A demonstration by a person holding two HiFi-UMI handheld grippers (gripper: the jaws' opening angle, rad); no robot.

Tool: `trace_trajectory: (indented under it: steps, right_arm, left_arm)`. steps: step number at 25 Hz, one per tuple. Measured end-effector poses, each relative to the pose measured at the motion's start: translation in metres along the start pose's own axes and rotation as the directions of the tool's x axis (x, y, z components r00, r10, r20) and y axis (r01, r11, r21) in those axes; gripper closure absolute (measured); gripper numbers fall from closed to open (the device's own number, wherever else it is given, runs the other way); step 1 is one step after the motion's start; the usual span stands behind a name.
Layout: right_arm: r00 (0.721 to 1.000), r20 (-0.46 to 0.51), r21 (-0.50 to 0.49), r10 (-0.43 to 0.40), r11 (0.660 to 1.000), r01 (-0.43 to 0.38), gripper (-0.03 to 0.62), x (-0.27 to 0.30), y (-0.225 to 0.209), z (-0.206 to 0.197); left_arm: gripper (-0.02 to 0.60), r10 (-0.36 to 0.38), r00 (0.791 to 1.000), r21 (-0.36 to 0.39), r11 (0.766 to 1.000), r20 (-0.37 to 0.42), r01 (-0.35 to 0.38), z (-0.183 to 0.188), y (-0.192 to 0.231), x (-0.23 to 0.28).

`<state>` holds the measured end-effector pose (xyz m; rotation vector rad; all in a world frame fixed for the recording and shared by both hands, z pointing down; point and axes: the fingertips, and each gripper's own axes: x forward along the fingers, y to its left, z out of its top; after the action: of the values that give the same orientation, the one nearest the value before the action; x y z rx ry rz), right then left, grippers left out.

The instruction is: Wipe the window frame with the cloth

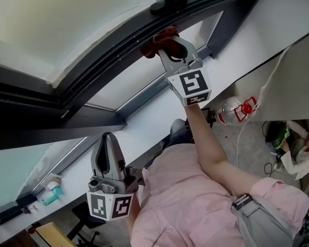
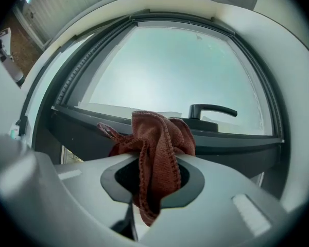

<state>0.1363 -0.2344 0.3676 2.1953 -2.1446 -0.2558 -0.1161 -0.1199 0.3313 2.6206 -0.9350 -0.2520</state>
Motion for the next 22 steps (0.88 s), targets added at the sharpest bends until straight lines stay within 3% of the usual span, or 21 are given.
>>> trace_trajectory:
  steps: [6, 11, 22]
  right_arm:
    - [0.997, -0.069, 0.013, -0.042, 0.999, 0.043, 0.528, -0.002, -0.029, -0.009]
    - [0.998, -0.059, -0.029, -0.034, 0.999, 0.032, 0.526, 0.001, -0.025, -0.007]
    - [0.982, -0.141, -0.076, 0.122, 0.988, -0.134, 0.510, 0.000, -0.021, -0.010]
  left_arm:
    - [0.584, -0.002, 1.000, -0.015, 1.000, 0.013, 0.002, 0.000, 0.003, -0.004]
    - [0.584, -0.031, 0.999, -0.030, 0.999, 0.029, 0.031, -0.001, -0.003, -0.006]
    - [0.584, -0.050, 0.998, -0.050, 0.997, 0.042, 0.052, -0.004, -0.009, -0.018]
